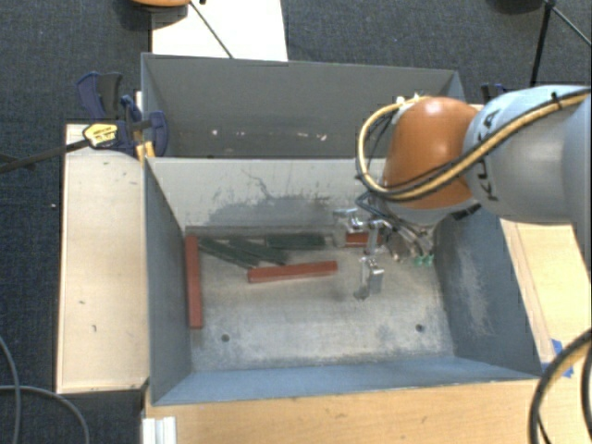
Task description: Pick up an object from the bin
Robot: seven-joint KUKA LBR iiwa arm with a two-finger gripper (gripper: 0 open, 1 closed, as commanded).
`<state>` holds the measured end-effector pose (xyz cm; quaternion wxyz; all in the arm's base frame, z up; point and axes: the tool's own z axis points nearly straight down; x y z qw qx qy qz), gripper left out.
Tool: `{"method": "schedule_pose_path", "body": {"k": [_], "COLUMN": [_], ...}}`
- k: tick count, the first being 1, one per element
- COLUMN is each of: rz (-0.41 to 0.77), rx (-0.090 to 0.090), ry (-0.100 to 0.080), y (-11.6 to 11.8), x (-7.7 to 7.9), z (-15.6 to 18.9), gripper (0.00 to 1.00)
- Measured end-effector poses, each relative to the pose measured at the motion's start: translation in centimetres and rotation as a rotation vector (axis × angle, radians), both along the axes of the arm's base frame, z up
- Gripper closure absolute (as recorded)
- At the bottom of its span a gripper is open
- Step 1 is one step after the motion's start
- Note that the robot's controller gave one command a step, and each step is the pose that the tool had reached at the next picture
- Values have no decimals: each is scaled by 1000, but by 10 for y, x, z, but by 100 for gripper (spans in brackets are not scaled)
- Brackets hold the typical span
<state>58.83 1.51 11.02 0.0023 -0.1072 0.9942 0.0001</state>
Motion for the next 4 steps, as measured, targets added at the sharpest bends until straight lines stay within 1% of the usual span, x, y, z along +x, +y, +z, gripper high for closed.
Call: {"method": "schedule_pose_path", "body": {"k": [1, 2, 3, 4], "rz": [-248, -149, 26, -293], "rx": [1, 0, 1, 1], "ry": [3, 4, 0, 1], "y": [9, 39, 57, 42], "x": [0, -18, -8, -3], "z": [-21, -24, -29, -38], "gripper": [0, 0, 0, 100]}}
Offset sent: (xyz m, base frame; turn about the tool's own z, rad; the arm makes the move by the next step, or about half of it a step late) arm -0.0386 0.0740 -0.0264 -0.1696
